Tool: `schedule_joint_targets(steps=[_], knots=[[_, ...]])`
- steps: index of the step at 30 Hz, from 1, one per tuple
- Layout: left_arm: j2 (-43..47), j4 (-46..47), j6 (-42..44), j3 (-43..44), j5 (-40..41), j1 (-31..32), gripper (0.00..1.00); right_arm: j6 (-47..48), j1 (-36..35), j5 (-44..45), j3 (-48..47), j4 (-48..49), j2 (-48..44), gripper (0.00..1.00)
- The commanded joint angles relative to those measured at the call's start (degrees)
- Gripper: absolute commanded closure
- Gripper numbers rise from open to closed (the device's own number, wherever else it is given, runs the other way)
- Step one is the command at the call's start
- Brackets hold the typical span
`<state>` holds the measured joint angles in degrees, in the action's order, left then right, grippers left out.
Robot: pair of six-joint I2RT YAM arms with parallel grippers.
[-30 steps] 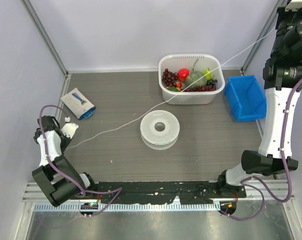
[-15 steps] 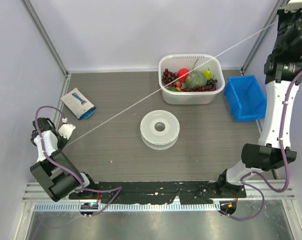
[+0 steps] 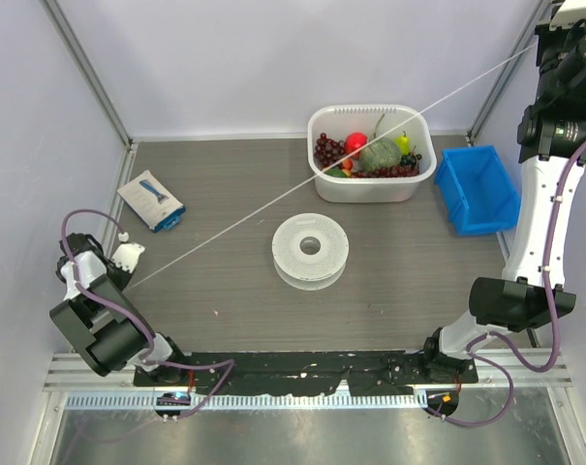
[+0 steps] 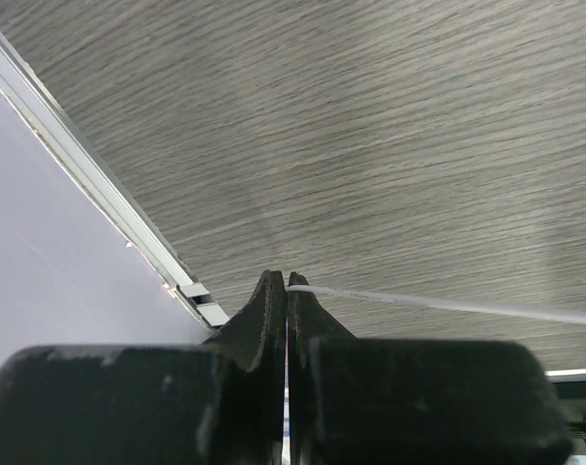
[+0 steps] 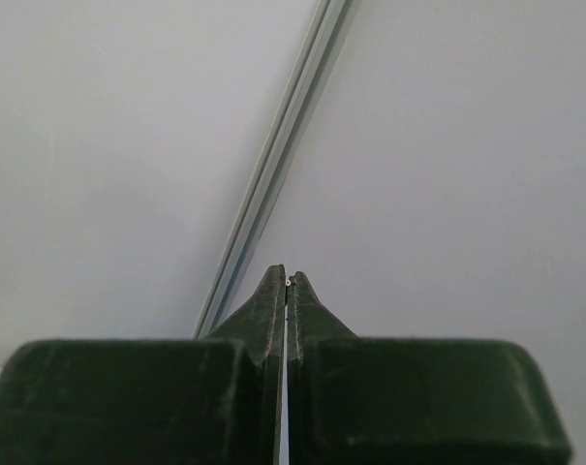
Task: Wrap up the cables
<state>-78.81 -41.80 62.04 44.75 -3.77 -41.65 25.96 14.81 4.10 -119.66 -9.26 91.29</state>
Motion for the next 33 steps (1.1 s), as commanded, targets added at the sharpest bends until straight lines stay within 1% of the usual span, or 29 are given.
schedule_joint_targets(steps=[1,3,4,6,7,11,14,16,17,20,22,24,25,28,29,30,32,33], knots=[[-1.4,5.3,1.7,1.8,6.4,-2.6,1.00,1.3,3.6,5.1,-0.8,7.5,-1.2,0.99],[-0.7,3.5,0.6,3.1,4.7,-2.5,1.00,-2.5,3.5,3.5,-0.7,4.3,-1.7,0.99],[0.2,1.7,-0.2,4.0,2.2,-2.5,1.00,-3.4,3.5,0.5,-0.1,-0.2,-2.9,1.00],[2.8,-2.6,-2.3,5.6,-0.8,-1.0,1.00,-5.6,3.3,-5.8,4.8,-4.3,-6.5,1.00],[4.4,-4.7,-3.6,6.1,-2.1,-0.2,1.00,-6.5,3.2,-8.4,9.6,-5.2,-9.5,0.99],[11.3,-10.9,-9.7,8.9,-6.9,7.4,1.00,-7.5,2.9,-11.4,21.1,-9.3,-16.5,0.99],[16.1,-12.8,-15.8,12.1,-9.0,15.3,1.00,-6.8,2.9,-13.2,28.0,-13.1,-20.7,1.00],[18.2,-13.7,-21.4,15.6,-10.8,20.4,1.00,-5.7,2.9,-14.8,30.4,-16.1,-23.9,0.99],[19.2,-13.9,-23.8,17.4,-11.8,23.1,1.00,-5.8,2.9,-14.6,33.1,-18.1,-26.0,1.00],[20.1,-15.1,-32.5,24.0,-16.3,29.9,1.00,-4.0,2.9,-13.3,38.2,-23.2,-28.7,1.00],[20.0,-14.9,-37.7,28.1,-18.1,34.7,1.00,-1.7,3.0,-12.5,40.5,-28.9,-29.2,0.99],[19.7,-13.7,-42.2,31.8,-17.7,40.4,1.00,-1.3,3.0,-12.2,44.0,-33.1,-29.2,1.00],[19.4,-12.9,-44.1,33.3,-17.4,44.2,1.00,-0.6,3.0,-12.7,44.8,-36.3,-29.2,1.00],[17.8,-10.8,-49.5,36.8,-16.0,52.6,1.00,1.4,3.0,-15.4,49.0,-42.1,-29.6,0.99],[17.3,-10.1,-51.3,37.9,-15.1,56.5,1.00,1.7,3.1,-16.0,49.6,-44.4,-29.7,0.99],[16.4,-9.4,-52.4,38.6,-14.4,59.4,1.00,2.8,3.0,-16.9,50.7,-45.8,-29.8,0.97],[14.7,-7.9,-54.7,40.1,-17.2,61.6,1.00,4.4,3.0,-18.5,51.9,-50.7,-29.5,0.76],[13.6,-7.0,-56.5,40.9,-18.3,62.3,1.00,5.2,3.0,-19.5,52.1,-52.1,-29.3,0.71]])
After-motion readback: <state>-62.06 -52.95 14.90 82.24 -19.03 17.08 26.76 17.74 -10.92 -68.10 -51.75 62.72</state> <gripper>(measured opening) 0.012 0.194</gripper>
